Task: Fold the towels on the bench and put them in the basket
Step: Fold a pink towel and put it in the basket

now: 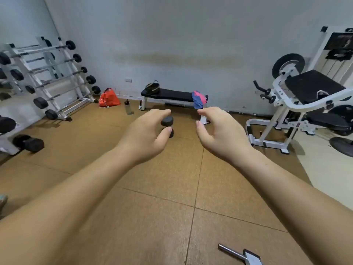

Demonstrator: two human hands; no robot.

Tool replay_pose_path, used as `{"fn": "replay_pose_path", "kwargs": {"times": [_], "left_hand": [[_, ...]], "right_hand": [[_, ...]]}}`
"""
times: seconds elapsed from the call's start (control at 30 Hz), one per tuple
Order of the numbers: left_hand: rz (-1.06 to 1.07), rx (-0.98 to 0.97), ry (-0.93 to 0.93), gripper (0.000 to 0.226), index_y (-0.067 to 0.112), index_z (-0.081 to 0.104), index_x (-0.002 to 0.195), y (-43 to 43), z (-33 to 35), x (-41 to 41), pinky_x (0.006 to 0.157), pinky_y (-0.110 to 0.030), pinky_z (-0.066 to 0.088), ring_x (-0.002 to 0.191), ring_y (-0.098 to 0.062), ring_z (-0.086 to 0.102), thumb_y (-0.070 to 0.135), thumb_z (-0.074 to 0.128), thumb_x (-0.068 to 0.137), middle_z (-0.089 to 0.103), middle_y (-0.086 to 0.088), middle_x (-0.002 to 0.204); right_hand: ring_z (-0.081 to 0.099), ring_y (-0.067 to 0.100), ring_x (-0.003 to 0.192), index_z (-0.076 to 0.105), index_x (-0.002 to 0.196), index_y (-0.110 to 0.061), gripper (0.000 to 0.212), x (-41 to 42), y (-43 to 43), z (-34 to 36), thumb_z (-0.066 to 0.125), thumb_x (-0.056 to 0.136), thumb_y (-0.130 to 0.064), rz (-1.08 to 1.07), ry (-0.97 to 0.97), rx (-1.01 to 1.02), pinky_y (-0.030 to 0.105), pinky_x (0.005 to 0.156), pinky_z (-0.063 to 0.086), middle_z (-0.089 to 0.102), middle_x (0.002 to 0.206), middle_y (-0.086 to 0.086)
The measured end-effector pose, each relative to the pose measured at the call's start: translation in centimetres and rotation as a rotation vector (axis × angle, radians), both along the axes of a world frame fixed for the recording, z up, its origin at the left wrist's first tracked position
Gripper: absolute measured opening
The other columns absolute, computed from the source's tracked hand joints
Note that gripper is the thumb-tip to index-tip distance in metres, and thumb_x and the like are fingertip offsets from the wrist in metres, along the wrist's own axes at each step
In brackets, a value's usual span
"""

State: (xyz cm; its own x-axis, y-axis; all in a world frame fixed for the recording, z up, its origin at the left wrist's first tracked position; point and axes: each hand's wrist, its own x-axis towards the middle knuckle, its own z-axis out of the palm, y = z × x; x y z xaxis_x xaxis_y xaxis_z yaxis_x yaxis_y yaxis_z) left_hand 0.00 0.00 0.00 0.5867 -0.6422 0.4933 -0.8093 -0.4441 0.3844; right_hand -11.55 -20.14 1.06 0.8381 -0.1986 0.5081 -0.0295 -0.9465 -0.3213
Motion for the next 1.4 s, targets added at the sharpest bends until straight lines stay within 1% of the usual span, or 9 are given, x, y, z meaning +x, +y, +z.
{"fn": "replay_pose_path", "kwargs": {"times": [0.13, 0.4, 0.67, 0.77, 0.87, 1.03, 1.17, 1.3, 1.4], "left_hand": [[0.007, 0.063, 0.114, 0.052, 0.015, 0.05, 0.148, 0.2, -3.8, 6.7, 0.102, -0.04, 0.052, 0.126, -0.016, 0.058, 0.026, 0.062, 0.099, 0.062, 0.001, 0.137], [0.045, 0.148, 0.258, 0.05, 0.021, 0.051, 0.149, -3.1, -8.4, 21.6, 0.098, -0.037, 0.054, 0.128, -0.013, 0.056, 0.032, 0.057, 0.101, 0.06, 0.007, 0.14], [0.021, 0.156, 0.34, 0.048, 0.021, 0.054, 0.146, -14.5, -10.1, 34.2, 0.1, -0.031, 0.05, 0.124, -0.01, 0.058, 0.029, 0.06, 0.099, 0.062, 0.008, 0.137], [0.043, 0.144, 0.364, 0.047, 0.021, 0.056, 0.145, -19.4, -10.6, 38.9, 0.103, -0.034, 0.05, 0.125, -0.01, 0.057, 0.028, 0.061, 0.099, 0.063, 0.007, 0.136], [0.074, 0.121, 0.407, 0.046, 0.021, 0.056, 0.144, -23.1, -10.8, 43.5, 0.103, -0.028, 0.048, 0.124, -0.005, 0.057, 0.028, 0.062, 0.099, 0.063, 0.011, 0.133], [0.158, 0.119, 0.503, 0.049, 0.027, 0.052, 0.147, -26.3, -11.9, 53.0, 0.097, -0.028, 0.051, 0.103, -0.008, 0.066, 0.035, 0.059, 0.1, 0.059, 0.017, 0.135], [0.223, 0.081, 0.563, 0.048, 0.029, 0.051, 0.148, -28.2, -14.5, 61.8, 0.077, -0.019, 0.045, 0.076, -0.008, 0.062, 0.035, 0.059, 0.101, 0.055, 0.02, 0.131], [0.217, 0.073, 0.595, 0.047, 0.025, 0.053, 0.146, -30.7, -16.6, 72.3, 0.077, -0.02, 0.047, 0.069, -0.003, 0.058, 0.031, 0.059, 0.1, 0.057, 0.018, 0.127], [0.167, 0.064, 0.601, 0.045, 0.024, 0.054, 0.145, -33.4, -16.8, 81.3, 0.073, -0.006, 0.04, 0.07, 0.0, 0.059, 0.03, 0.059, 0.101, 0.055, 0.02, 0.125]], "right_hand": [[0.059, 0.012, 0.119, 0.063, 0.131, -0.024, 0.038, 7.5, -0.1, -3.7, 0.05, 0.1, -0.041, -0.016, 0.148, 0.02, 0.026, 0.088, 0.05, 0.065, 0.129, -0.006], [0.058, 0.009, 0.121, 0.063, 0.131, -0.026, 0.039, 22.8, -3.4, -6.4, 0.05, 0.1, -0.044, -0.064, 0.25, 0.131, 0.028, 0.093, 0.05, 0.064, 0.13, -0.009], [0.058, 0.012, 0.121, 0.061, 0.135, -0.025, 0.042, 34.6, -13.4, -7.7, 0.048, 0.101, -0.045, -0.113, 0.29, 0.035, 0.032, 0.095, 0.052, 0.065, 0.129, -0.007], [0.056, 0.013, 0.124, 0.059, 0.137, -0.024, 0.042, 39.3, -18.5, -9.0, 0.048, 0.101, -0.043, -0.099, 0.294, 0.092, 0.033, 0.095, 0.052, 0.063, 0.132, -0.007], [0.056, 0.013, 0.126, 0.057, 0.139, -0.024, 0.043, 44.6, -23.3, -10.1, 0.049, 0.101, -0.043, -0.066, 0.322, 0.179, 0.033, 0.096, 0.053, 0.062, 0.135, -0.007], [0.056, 0.009, 0.125, 0.059, 0.138, -0.026, 0.042, 55.6, -28.3, -11.4, 0.051, 0.101, -0.044, -0.029, 0.37, 0.222, 0.029, 0.098, 0.052, 0.062, 0.134, -0.011], [0.055, 0.006, 0.126, 0.059, 0.138, -0.026, 0.043, 66.1, -30.6, -14.0, 0.05, 0.101, -0.046, 0.004, 0.423, 0.198, 0.027, 0.097, 0.051, 0.062, 0.135, -0.012], [0.057, 0.007, 0.123, 0.062, 0.135, -0.026, 0.043, 77.6, -33.0, -16.1, 0.051, 0.1, -0.047, 0.016, 0.475, 0.231, 0.028, 0.096, 0.053, 0.063, 0.133, -0.012], [0.057, 0.007, 0.123, 0.063, 0.134, -0.026, 0.042, 86.4, -35.5, -16.1, 0.051, 0.1, -0.047, 0.009, 0.485, 0.228, 0.026, 0.096, 0.051, 0.064, 0.132, -0.012]]}}
